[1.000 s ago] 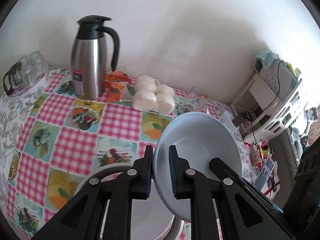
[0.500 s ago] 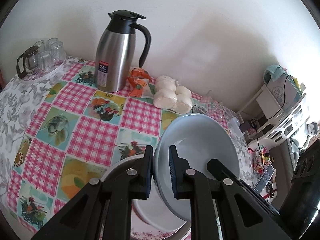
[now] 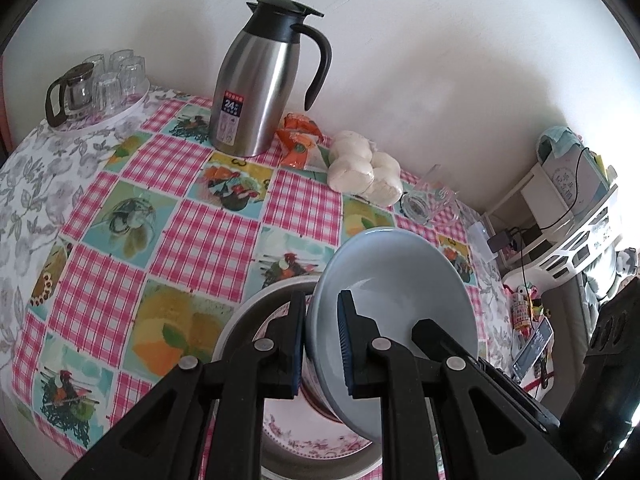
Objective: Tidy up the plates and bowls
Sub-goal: 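Lower the light blue bowl into the stacked bowls and open both grippers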
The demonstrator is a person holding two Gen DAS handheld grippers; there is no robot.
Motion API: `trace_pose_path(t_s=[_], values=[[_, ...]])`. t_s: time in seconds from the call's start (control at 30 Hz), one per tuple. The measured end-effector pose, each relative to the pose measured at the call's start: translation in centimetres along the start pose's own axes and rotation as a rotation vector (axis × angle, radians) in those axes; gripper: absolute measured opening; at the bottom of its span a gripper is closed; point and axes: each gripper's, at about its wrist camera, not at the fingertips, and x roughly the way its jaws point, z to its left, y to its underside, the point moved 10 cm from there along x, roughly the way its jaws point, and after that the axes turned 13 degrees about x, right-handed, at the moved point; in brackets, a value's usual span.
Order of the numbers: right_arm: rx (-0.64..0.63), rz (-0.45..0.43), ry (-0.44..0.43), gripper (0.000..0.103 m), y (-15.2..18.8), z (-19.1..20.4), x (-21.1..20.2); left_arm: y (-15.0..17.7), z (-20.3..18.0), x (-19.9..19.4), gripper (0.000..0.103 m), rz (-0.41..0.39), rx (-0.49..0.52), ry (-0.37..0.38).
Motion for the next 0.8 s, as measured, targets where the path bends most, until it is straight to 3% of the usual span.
trace_pose_path(t_s=[0.8], values=[[0.03, 0.042, 0.07, 0.014, 0.4, -2.9, 1.8, 1.7, -1.5, 2.9, 0.016, 0.079, 0.051, -0.027]])
